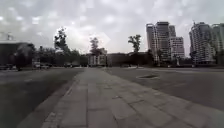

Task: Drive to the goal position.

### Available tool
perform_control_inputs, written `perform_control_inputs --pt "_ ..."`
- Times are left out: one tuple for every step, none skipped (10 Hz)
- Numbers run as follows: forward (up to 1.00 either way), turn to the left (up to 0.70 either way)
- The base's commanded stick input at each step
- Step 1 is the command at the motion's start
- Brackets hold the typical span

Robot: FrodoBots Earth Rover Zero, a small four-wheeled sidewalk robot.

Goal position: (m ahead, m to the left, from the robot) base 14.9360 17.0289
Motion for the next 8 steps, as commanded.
perform_control_inputs --pt "1.0 0.0" --pt "1.0 0.0" --pt "1.0 0.0" --pt "1.0 0.0" --pt "1.0 0.0" --pt "1.0 0.0" --pt "1.0 0.0" --pt "1.0 0.0"
